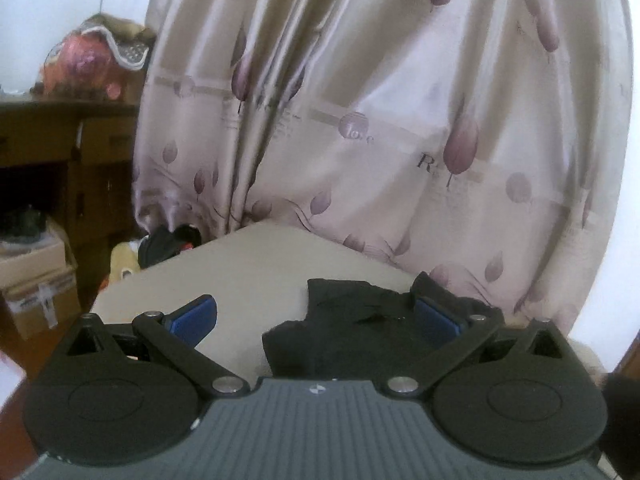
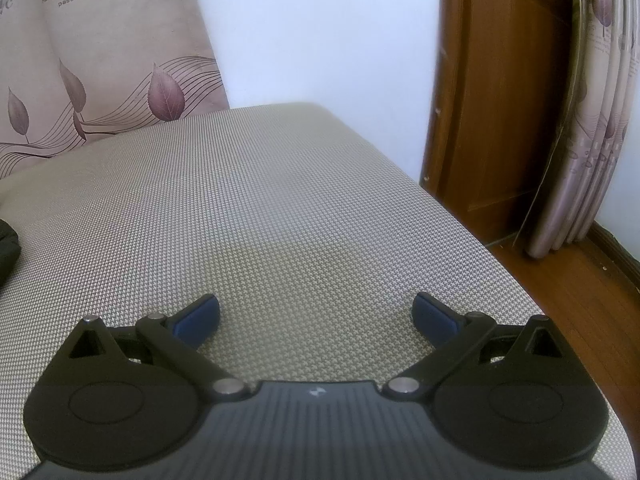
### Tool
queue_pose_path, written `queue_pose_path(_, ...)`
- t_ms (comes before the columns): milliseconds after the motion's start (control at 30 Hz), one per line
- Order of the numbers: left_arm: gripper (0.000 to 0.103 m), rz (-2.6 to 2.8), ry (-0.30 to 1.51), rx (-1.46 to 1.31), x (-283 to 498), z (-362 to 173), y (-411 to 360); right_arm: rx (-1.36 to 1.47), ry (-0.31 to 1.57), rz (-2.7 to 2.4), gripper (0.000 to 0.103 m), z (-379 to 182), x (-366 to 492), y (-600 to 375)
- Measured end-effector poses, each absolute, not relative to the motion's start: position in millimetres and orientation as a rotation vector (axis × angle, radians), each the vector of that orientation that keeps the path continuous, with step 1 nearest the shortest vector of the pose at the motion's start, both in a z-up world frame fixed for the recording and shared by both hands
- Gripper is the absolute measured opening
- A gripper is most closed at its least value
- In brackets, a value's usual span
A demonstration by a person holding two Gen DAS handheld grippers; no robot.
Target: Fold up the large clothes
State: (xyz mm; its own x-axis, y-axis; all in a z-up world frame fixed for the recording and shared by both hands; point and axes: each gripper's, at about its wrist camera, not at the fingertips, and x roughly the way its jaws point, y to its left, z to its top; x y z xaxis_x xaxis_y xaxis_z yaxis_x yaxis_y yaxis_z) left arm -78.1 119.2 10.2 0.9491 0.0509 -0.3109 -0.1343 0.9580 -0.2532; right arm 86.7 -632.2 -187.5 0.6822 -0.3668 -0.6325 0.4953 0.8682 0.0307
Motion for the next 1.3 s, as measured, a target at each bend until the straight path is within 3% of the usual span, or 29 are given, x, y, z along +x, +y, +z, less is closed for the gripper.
queue_pose_path(133, 0.103, 0.17, 0.222, -0.19, -95.1, 9.5, 134.0, 0.207, 0.661, -0.488, 0.103, -187.5, 86.8, -632.2)
queue_pose_path(533, 0.103, 0.092, 0.247, -0.259, -83.9, 12.4, 132.0, 0.207, 0.661, -0.489, 0.103, -187.0, 86.9, -631.8)
queue_pose_path(1000, 0.103, 0.067, 0.201, -0.125, -95.5, 18.8, 112.7, 0.207, 0.662, -0.488, 0.103, -186.6, 86.7, -631.9)
queue_pose_path(1300, 0.103, 0.01, 0.338, -0.19, -63.5, -0.7, 105.7, 0.207, 0.661, -0.488, 0.103, -186.8, 86.7, -632.0)
